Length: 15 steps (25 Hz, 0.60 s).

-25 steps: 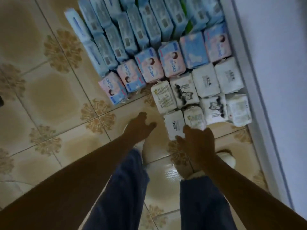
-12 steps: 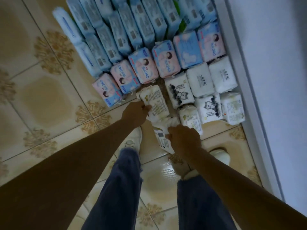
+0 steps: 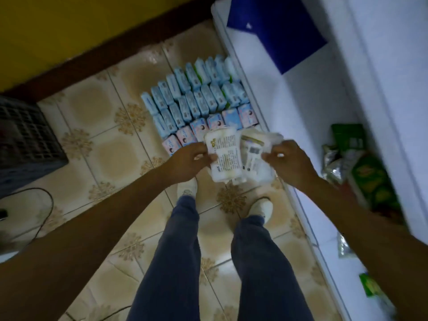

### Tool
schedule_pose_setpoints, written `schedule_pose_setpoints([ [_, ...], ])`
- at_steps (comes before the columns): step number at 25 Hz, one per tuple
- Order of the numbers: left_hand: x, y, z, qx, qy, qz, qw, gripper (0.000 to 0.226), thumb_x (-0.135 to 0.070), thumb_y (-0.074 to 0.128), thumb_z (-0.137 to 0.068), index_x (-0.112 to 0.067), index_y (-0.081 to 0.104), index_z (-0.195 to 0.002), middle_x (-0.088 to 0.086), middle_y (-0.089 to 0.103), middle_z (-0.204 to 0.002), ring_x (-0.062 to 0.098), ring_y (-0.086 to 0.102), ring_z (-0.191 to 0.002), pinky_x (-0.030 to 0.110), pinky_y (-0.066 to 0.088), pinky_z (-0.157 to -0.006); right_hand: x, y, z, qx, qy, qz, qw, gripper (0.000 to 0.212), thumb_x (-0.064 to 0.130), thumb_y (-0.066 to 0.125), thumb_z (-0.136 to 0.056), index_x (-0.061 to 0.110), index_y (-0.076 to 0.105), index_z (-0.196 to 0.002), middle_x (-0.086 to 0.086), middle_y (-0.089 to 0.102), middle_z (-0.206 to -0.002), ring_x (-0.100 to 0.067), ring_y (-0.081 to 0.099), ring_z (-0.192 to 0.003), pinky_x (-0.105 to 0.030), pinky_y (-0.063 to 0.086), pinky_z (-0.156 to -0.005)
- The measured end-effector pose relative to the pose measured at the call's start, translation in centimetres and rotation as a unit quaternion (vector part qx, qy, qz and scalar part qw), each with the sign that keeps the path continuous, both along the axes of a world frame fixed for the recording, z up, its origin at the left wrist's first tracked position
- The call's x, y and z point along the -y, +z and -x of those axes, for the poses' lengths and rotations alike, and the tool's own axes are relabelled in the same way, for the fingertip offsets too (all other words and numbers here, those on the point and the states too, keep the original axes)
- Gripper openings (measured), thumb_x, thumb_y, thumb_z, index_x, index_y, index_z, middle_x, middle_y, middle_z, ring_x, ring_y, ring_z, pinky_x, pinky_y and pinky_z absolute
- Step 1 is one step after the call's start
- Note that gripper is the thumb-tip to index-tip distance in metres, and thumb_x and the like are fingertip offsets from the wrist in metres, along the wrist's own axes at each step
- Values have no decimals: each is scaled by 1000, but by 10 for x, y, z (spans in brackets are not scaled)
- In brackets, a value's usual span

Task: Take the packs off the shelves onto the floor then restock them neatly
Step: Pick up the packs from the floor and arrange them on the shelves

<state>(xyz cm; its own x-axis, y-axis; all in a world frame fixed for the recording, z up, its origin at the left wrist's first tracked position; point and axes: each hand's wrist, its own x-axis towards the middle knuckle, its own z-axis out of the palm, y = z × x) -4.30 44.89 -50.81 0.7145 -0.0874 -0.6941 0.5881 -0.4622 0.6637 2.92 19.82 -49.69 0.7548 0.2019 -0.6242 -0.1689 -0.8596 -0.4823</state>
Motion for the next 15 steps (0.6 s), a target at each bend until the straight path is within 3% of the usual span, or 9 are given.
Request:
schedule_pose_setpoints([
  [2,6,70,-6,63,6,47,997,42,-39,58,-94,1,66,-81,18,58,-94,21,60,-89,38,52,-79,-13,83,-4,93,-1,-59,994,24,28,72,-82,18,58,-65,-1,53,-93,-18,55,-83,-29,40,-73],
  [4,9,139,-13,110,64,87,988,37,-30,64,-91,2,62,-73,14,56,-97,21,60,-95,31,51,-78,-23,159,2,199,-82,-145,966,26,25,74,-74,26,51,-63,8,52,-81,-15,54,-80,-28,41,-70],
  [6,10,207,-23,177,108,109,972,34,-11,66,-89,-6,48,-61,13,56,-86,10,62,-85,17,46,-67,-29,227,16,262,-197,-212,921,29,24,77,-70,31,50,-74,9,55,-90,-16,55,-86,-28,45,-73],
  [8,14,262,-34,214,118,149,958,35,-3,66,-87,-9,39,-65,15,61,-89,4,64,-86,13,47,-63,-30,281,33,278,-303,-263,873,42,20,83,-70,31,50,-93,6,57,-108,-16,58,-97,-31,50,-78],
  [11,36,326,-49,245,109,245,932,30,-4,69,-83,-17,44,-94,3,60,-108,14,62,-100,15,52,-67,-18,344,58,277,-423,-337,794,66,12,80,-74,25,45,-129,9,55,-117,-6,58,-97,-21,54,-75],
  [12,49,342,-52,255,112,262,924,46,-7,72,-81,-20,43,-114,-1,57,-116,12,62,-102,17,54,-70,-12,360,65,269,-446,-364,772,67,10,78,-76,22,45,-133,9,57,-116,-5,60,-95,-19,54,-73],
  [14,82,374,-50,274,101,287,913,87,-12,78,-77,-24,25,-145,-8,54,-127,5,62,-105,22,56,-76,-1,382,84,298,-445,-367,761,49,11,75,-79,20,56,-124,8,64,-110,-4,63,-91,-20,55,-71],
  [15,101,389,-44,276,79,308,907,94,-16,81,-74,-25,24,-148,-6,56,-129,7,63,-106,27,57,-78,6,393,100,332,-443,-347,757,40,16,75,-81,25,59,-116,8,64,-110,-1,63,-91,-20,54,-71],
])
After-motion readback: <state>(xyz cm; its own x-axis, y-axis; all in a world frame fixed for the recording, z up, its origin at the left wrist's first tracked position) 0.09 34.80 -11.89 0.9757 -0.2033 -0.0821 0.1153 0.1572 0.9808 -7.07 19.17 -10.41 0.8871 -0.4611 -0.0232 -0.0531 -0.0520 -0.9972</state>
